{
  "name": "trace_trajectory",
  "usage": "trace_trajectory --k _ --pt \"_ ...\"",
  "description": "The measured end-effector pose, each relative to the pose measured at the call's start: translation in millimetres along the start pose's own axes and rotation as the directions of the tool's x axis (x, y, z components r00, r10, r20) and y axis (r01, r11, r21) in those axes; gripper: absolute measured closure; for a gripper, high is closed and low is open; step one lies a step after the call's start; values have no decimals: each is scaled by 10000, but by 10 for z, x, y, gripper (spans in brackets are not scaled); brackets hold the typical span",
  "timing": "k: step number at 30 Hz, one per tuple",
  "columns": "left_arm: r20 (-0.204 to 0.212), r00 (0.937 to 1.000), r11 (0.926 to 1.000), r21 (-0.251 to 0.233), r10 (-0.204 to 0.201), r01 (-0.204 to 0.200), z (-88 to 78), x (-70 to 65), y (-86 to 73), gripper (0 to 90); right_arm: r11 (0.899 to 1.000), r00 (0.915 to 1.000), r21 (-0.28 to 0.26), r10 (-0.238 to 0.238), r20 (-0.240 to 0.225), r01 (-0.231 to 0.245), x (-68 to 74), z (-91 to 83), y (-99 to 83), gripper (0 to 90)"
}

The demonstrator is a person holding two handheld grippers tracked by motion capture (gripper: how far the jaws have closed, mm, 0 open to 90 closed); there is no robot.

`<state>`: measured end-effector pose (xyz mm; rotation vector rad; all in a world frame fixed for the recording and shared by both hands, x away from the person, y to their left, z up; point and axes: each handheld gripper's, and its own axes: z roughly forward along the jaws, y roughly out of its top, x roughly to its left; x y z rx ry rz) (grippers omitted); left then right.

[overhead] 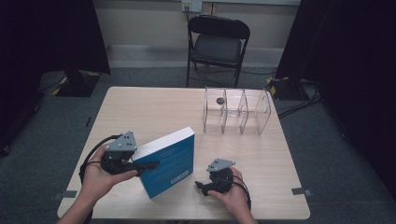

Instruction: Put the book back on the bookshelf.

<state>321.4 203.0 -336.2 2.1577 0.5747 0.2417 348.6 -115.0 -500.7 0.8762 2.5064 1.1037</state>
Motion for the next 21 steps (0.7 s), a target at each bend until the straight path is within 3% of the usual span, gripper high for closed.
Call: trace_trajectory --k 6,10,17,21 --pt "-82 9999 9998 -179 -132 131 7 -12 -16 602 10000 10000 -15 -9 -14 9 -1 0 0 175" --pt "-314 9994 9994 -307 120 -130 1 0 -34 540 10000 10000 -41 18 -66 -18 -5 -4 -3 184" --pt "-508 9987 9998 -173 -79 70 37 5 -147 437 9998 9995 -89 177 -270 -179 -22 -13 -6 187" --pt "-461 9985 9992 -292 -289 275 43 12 -206 447 10000 9998 -71 69 -182 -70 -9 -7 -5 185"
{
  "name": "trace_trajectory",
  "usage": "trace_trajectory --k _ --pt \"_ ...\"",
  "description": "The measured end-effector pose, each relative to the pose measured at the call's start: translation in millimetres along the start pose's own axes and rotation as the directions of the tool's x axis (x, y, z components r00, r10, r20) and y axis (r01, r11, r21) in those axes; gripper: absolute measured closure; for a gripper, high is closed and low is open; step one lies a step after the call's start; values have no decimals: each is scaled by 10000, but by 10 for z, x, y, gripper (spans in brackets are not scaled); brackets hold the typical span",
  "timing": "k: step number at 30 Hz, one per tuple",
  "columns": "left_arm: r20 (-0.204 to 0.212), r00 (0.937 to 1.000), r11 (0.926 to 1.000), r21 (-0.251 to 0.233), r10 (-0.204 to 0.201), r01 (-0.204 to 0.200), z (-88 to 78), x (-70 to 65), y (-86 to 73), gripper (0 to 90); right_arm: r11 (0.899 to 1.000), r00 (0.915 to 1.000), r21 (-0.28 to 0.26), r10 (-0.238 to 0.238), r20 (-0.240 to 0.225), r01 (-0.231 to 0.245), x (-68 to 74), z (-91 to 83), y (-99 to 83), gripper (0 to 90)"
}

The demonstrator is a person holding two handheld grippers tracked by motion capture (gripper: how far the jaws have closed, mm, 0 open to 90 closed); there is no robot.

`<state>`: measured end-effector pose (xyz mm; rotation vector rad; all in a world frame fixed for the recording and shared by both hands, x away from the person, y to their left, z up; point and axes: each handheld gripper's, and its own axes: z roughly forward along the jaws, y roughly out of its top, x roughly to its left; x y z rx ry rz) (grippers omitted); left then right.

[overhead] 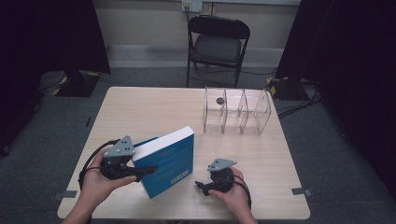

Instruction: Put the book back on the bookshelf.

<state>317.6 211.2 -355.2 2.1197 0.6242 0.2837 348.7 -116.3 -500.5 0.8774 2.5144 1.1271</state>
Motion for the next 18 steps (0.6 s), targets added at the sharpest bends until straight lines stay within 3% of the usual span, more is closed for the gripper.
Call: trace_trajectory --k 3,10,13,18 --pt "-116 9997 9998 -41 192 -192 -7 -28 -3 479 9999 9999 38 -95 55 95 8 2 1 184" --pt "284 9994 9997 165 199 -204 0 -37 25 603 10000 10000 33 -80 28 80 4 1 1 184" --pt "438 9978 9968 613 494 -521 -3 29 78 609 10000 10000 14 -47 -8 47 -1 0 0 184" --pt "737 9932 9923 783 906 -963 -6 146 99 610 10000 10000 15 -51 -9 51 0 0 0 184"
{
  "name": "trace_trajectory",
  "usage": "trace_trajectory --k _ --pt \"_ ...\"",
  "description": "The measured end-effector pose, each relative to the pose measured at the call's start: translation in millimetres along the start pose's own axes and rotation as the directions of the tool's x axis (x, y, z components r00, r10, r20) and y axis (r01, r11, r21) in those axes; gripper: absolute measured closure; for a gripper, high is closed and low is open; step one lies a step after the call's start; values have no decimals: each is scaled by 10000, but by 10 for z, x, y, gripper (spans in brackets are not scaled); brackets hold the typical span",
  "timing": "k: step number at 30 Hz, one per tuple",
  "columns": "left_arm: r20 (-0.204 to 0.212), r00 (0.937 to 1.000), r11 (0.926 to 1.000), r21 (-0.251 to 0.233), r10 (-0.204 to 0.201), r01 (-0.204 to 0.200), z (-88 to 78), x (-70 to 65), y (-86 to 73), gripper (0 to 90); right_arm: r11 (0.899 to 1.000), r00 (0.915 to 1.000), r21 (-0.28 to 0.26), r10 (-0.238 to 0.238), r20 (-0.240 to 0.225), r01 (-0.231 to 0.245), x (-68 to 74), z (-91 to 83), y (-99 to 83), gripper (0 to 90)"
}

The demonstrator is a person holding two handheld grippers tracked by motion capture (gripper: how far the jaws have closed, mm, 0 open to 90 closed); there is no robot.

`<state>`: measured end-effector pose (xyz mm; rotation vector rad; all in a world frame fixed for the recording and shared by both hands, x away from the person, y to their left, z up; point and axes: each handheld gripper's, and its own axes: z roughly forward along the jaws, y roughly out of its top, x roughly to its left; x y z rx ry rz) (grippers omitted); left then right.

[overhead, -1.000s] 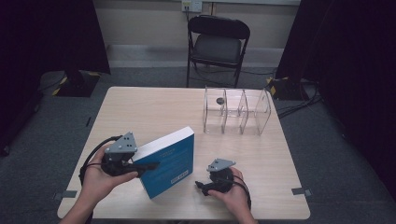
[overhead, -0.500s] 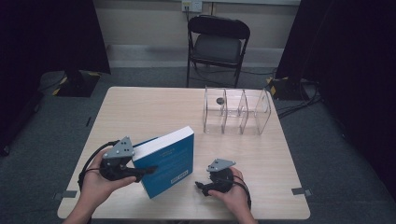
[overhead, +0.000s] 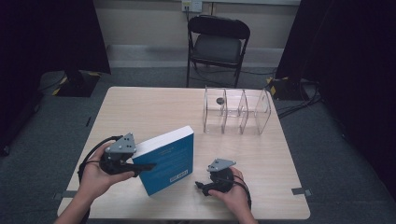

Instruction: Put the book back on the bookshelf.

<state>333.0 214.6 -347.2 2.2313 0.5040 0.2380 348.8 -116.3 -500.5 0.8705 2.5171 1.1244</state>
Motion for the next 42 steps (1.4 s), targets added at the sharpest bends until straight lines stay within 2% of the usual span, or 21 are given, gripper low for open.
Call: trace_trajectory --k 1,3,5,7,8,9,11,13,14,17,22,24,27,32,37,42 --pt "76 9998 9997 -196 -172 173 11 6 -12 610 10000 10000 -2 -13 1 13 -1 0 0 184" --pt "77 9994 9990 -282 -336 338 7 4 -26 609 10000 10000 2 -3 2 3 0 0 0 184" --pt "55 9994 9985 -435 -330 332 10 -6 -42 604 10000 10000 -1 3 2 -3 0 0 0 185" --pt "72 9987 9972 -555 -503 507 13 -17 -54 596 10000 10000 -7 30 1 -30 0 0 0 184" --pt "-2 9991 9979 -490 -423 422 4 -19 -56 591 10000 10000 -9 36 -1 -36 -1 0 0 185" --pt "34 9990 9970 -622 -453 455 8 -20 -63 581 10000 10000 -9 28 -2 -28 -1 0 0 185" --pt "-173 9983 9963 -676 -551 538 -3 -26 -69 515 10000 10000 45 -10 13 10 1 0 4 184" --pt "-94 9973 9948 -723 -725 716 -4 -17 -93 462 9996 9999 227 -157 -8 157 3 -3 21 188" --pt "-73 9961 9941 -657 -874 867 -5 -15 -105 452 9993 9999 352 -142 -45 143 7 -6 34 188" --pt "-180 9962 9925 -893 -857 838 -9 -19 -149 429 9991 9994 424 1 -340 14 6 -3 57 190" --pt "-327 9963 9931 -894 -790 758 -7 -23 -195 380 9965 9971 770 -269 -708 324 3 -16 106 191" --pt "-309 9948 9911 -951 -968 935 -14 -28 -213 357 9962 9963 808 -269 -821 335 6 -34 137 192" --pt "-403 9941 9879 -1222 -1012 956 -49 -36 -265 326 9958 9928 759 -423 -1117 510 -1 -70 210 193" --pt "-427 9916 9858 -1210 -1221 1162 -62 -18 -323 298 9931 9864 746 -791 -1439 905 -25 -136 350 201" --pt "-377 9889 9814 -1336 -1438 1377 -70 -12 -365 277 9911 9822 826 -894 -1650 1041 -55 -221 492 202" --pt "-406 9888 9809 -1381 -1437 1369 -75 -6 -393 269 9851 9740 996 -1193 -1925 1403 -81 -297 631 210"
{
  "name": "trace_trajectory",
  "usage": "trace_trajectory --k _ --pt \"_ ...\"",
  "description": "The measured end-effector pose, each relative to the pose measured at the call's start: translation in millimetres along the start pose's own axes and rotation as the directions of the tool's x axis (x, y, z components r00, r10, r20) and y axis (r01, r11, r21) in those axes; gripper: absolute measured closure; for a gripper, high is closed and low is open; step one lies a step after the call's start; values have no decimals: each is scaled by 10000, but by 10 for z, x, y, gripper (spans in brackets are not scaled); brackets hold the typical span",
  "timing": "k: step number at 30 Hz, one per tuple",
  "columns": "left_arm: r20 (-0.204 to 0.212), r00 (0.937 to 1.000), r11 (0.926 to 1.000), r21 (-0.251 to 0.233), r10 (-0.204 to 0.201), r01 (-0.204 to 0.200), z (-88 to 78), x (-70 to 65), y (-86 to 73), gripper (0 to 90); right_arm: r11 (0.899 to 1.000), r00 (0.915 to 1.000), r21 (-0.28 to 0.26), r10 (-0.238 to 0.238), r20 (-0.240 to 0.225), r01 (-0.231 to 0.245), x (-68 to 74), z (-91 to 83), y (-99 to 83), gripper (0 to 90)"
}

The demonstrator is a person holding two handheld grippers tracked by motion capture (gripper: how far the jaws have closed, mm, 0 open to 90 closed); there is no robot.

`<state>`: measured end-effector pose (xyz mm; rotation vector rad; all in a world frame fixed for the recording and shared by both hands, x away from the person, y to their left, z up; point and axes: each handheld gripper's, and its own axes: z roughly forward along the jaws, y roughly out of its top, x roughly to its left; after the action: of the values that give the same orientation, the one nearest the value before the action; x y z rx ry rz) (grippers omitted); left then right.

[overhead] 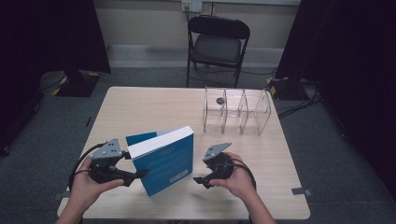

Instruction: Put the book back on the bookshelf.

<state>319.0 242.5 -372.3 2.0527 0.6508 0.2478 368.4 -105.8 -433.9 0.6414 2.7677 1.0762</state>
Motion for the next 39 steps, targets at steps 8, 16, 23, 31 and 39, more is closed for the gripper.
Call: trace_trajectory --k 8,16,23,31,39 --pt "36 10000 10000 5 -27 26 24 6 -26 258 9991 9987 -123 -406 -297 402 -44 -155 222 211" --pt "10 10000 10000 90 19 -20 48 -2 -54 259 9961 9952 134 -863 -470 870 -73 -248 433 221" --pt "56 10000 9999 163 -36 35 55 -14 -79 261 9934 9931 421 -1040 -534 1063 -113 -309 587 222" --pt "97 9999 9997 223 -84 81 68 -30 -105 262 9913 9916 551 -1165 -560 1196 -109 -335 695 221" --pt "86 9999 9997 230 -91 89 68 -32 -115 263 9867 9862 520 -1504 -698 1541 -79 -401 892 222"
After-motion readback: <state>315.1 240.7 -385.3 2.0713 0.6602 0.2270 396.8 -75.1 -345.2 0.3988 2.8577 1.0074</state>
